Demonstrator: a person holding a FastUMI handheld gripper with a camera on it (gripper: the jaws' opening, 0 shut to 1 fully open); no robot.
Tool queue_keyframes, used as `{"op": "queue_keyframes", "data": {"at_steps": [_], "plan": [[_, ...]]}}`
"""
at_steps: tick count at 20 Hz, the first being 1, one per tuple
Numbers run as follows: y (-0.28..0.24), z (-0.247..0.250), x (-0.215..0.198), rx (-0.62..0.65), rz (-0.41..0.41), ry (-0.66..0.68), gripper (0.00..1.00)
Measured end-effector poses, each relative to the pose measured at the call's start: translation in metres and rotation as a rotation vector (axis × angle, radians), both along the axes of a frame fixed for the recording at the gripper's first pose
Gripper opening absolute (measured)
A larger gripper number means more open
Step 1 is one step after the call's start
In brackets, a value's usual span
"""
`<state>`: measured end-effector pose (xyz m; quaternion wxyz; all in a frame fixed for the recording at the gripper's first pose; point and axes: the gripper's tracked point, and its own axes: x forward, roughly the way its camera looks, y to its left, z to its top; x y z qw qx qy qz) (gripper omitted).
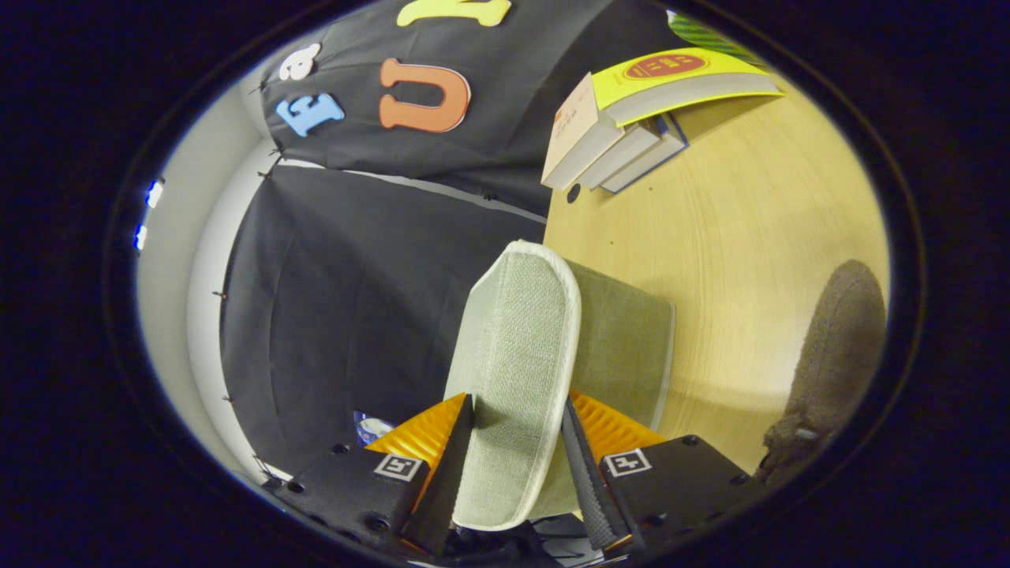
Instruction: Open the storage box then place both shoes into the box .Put the left shoe in first, then the right shoe, with the right side of both shoes facing outward in a uniform manner.
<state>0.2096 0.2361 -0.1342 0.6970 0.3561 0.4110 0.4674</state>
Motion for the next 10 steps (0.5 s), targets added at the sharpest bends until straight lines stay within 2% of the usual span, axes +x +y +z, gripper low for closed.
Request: {"op": "queue_keyframes", "data": {"at_steps": [3,4,5,8,10], "plan": [[-0.005,0.001,0.005,-0.031,-0.021,-0.024,0.66],[-0.010,0.001,0.008,-0.046,-0.048,-0.044,0.59],[-0.011,0.002,0.013,-0.051,-0.074,-0.061,0.48],[-0.011,0.015,0.013,-0.047,-0.096,-0.103,0.20],[-0.018,0.022,0.011,-0.082,-0.107,-0.126,0.15]]}}
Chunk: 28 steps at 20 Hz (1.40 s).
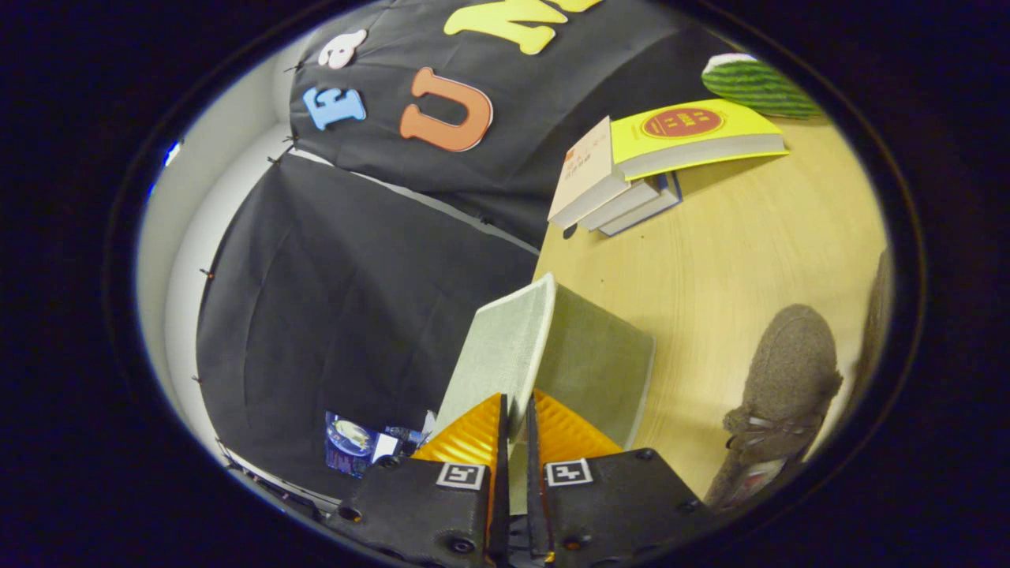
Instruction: Open the storage box then place both shoes into the box .Put the left shoe in first, then the right shoe, with the right side of both shoes facing outward in a uniform manner.
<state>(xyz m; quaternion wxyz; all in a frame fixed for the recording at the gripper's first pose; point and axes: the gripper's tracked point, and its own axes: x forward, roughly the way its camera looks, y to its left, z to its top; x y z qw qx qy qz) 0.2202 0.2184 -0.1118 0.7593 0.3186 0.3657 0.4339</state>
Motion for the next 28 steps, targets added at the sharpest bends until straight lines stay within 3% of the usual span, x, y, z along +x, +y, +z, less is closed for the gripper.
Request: {"op": "queue_keyframes", "data": {"at_steps": [4,8,13,24,28], "plan": [[0.004,0.034,-0.007,0.009,-0.043,-0.029,0.09],[0.018,0.070,-0.016,0.014,-0.054,-0.041,0.09],[0.055,0.103,-0.037,-0.020,-0.059,-0.074,0.08],[0.128,0.152,-0.052,-0.110,-0.153,-0.071,0.08],[0.170,0.174,-0.061,-0.129,-0.131,-0.137,0.10]]}}
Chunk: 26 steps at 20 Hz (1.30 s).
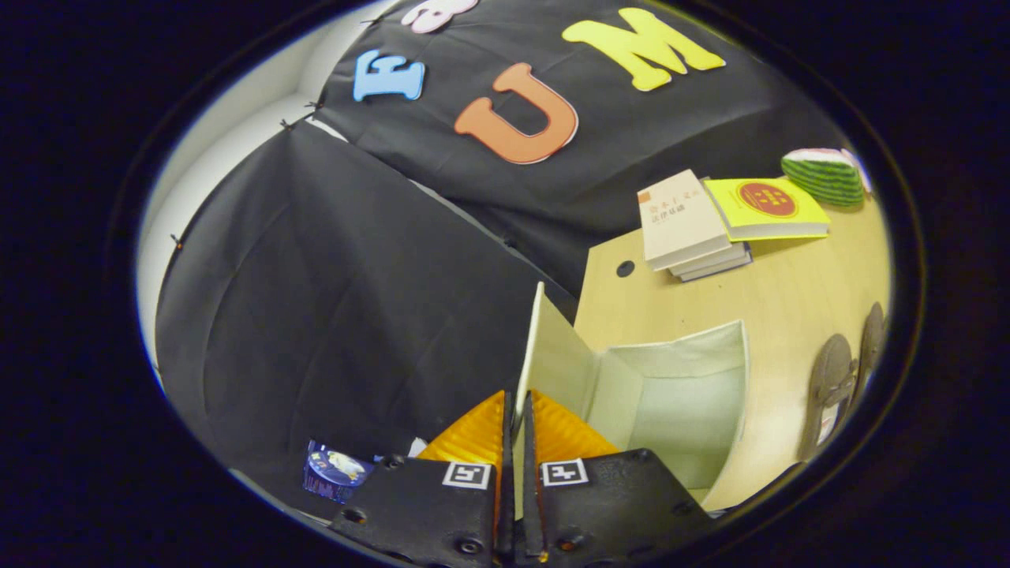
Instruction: Open the storage box then place both shoes into the box .Put the left shoe in first, then the right shoe, with the right side of both shoes facing outward in a uniform manner.
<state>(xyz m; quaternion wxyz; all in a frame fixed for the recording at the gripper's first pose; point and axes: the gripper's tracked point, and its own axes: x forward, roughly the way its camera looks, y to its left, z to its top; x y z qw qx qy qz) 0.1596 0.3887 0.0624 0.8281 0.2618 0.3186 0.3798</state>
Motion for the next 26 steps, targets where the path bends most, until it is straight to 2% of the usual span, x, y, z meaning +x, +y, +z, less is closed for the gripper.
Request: {"op": "queue_keyframes", "data": {"at_steps": [5,6,8,11,18,26], "plan": [[0.051,0.006,-0.019,-0.103,0.052,-0.099,0.19],[0.060,0.007,-0.025,-0.106,0.063,-0.114,0.27],[0.073,0.002,-0.042,-0.124,0.092,-0.121,0.56],[0.078,-0.010,-0.061,-0.223,0.131,-0.180,0.99],[0.058,-0.034,-0.097,-0.398,0.160,-0.257,1.00],[-0.027,-0.089,-0.110,-0.642,0.109,-0.263,1.00]]}}
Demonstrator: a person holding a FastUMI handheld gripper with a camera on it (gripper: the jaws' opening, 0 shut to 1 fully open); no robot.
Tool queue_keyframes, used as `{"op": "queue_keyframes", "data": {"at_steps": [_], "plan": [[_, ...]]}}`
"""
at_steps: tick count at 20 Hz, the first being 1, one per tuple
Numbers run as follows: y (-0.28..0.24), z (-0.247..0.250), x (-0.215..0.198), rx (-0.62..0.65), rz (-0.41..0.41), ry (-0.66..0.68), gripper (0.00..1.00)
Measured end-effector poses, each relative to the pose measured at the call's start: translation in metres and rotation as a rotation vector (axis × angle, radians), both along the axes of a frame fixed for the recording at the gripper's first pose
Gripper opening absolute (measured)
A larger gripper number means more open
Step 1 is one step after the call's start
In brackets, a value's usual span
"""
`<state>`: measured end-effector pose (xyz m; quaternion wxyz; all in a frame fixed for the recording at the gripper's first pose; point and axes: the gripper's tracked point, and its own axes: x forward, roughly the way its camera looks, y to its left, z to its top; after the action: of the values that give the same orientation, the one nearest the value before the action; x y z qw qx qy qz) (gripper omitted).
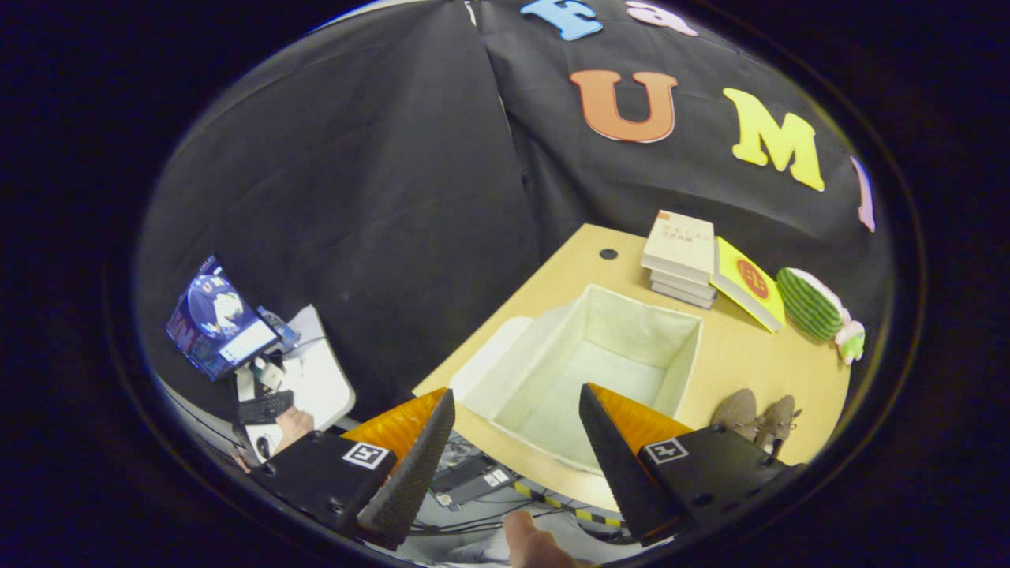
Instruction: Open the storage box then place both shoes into the box .Put the left shoe in first, then the right shoe, with the right side of both shoes facing outward in a uniform manner.
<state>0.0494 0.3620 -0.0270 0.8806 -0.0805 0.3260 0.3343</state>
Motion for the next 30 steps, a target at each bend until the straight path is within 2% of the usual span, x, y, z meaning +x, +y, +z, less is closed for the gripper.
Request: {"op": "queue_keyframes", "data": {"at_steps": [7,19,23,28,30], "plan": [[-0.078,-0.056,-0.006,-0.098,-0.081,0.094,1.00],[-0.215,-0.123,0.080,-0.190,-0.357,0.175,1.00],[-0.263,-0.145,0.113,-0.266,-0.462,0.158,1.00],[-0.296,-0.166,0.138,-0.274,-0.518,0.201,1.00],[-0.301,-0.174,0.142,-0.272,-0.510,0.228,1.00]]}}
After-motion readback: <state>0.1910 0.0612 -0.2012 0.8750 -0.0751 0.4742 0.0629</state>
